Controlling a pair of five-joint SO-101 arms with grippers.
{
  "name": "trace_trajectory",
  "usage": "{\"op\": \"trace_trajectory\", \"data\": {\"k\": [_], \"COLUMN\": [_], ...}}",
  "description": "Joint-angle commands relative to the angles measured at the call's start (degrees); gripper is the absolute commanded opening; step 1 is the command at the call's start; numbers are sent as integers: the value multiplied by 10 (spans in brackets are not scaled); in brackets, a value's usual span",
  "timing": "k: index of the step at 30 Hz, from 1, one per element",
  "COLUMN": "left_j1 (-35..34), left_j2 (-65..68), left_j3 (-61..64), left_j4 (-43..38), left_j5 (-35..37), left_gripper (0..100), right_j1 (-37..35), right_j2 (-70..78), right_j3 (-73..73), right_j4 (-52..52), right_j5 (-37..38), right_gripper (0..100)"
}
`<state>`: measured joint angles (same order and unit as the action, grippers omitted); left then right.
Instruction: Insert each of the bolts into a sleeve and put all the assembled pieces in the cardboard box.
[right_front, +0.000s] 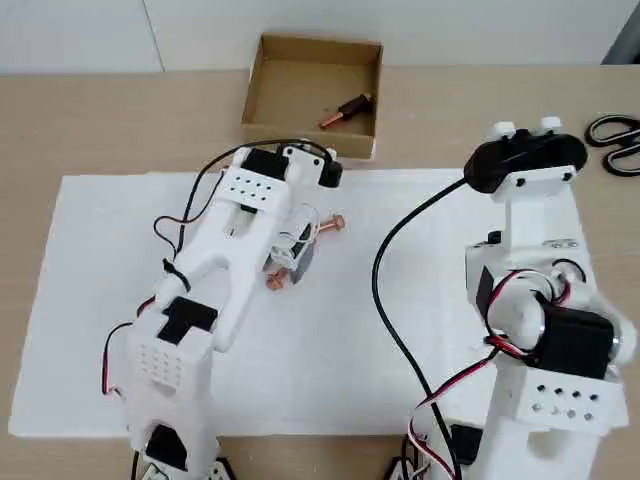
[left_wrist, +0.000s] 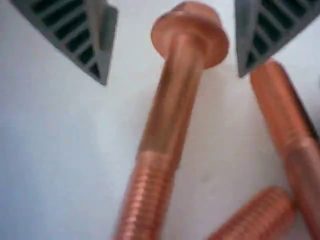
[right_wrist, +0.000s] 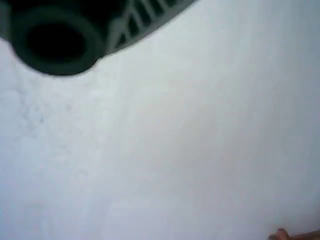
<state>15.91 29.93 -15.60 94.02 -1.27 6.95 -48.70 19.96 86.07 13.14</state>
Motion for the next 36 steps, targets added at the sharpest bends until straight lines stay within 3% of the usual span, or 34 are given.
{"op": "trace_trajectory", "data": {"k": [1, 12, 18, 23, 28, 36], "left_j1": [9, 11, 11, 13, 60, 107], "left_j2": [0, 38, 36, 35, 35, 34], "left_j3": [-25, -25, -25, -58, -112, -126], "left_j4": [-14, -21, -20, 13, 62, 65], "left_j5": [0, 0, -1, -2, -44, -111], "left_gripper": [160, 156, 54, 43, 32, 5], "right_j1": [1, 1, 1, 1, 1, 3], "right_j2": [-11, -11, -11, -11, -11, -11], "right_j3": [-2, -2, -2, -2, -2, -2], "right_j4": [-11, -8, -7, -9, -11, -7], "right_j5": [5, 4, 4, 4, 3, 6], "right_gripper": [3, 3, 3, 3, 3, 3]}}
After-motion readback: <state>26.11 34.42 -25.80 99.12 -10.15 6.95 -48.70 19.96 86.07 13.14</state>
